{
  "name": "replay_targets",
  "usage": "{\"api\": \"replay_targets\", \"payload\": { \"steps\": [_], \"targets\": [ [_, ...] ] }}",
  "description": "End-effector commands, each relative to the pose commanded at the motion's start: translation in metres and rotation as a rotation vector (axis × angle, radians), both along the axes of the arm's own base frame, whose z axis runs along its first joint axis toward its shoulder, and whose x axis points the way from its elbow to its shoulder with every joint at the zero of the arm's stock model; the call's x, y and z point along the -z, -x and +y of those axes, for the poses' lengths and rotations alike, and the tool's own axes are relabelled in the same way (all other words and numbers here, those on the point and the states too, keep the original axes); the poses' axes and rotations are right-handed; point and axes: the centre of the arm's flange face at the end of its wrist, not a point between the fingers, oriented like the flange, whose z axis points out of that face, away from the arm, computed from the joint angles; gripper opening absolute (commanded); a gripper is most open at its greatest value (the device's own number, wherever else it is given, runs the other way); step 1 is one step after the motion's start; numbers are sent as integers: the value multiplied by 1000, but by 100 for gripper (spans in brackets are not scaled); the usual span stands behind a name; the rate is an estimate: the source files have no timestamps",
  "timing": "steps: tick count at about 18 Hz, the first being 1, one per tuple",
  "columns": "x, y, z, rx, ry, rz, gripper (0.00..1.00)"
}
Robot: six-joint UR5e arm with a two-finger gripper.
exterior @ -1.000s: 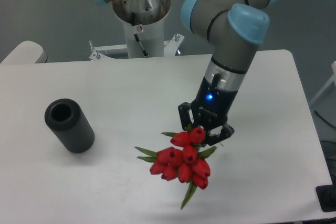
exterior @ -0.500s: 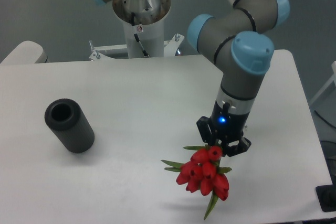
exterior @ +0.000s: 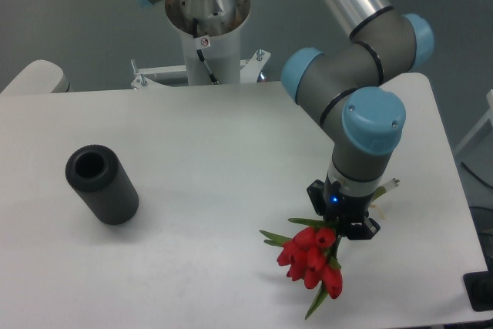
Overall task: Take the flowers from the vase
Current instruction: 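Carry the tulips away from the vase, holding them blooms-down over the table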
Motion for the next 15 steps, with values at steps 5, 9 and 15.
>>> {"api": "replay_targets", "payload": {
  "steps": [5, 9, 15],
  "targets": [
    [6, 11, 3, 60, 89, 33, 2],
    [1, 14, 4, 67, 99, 34, 2],
    [4, 14, 4, 67, 100, 32, 3]
  ]
}}
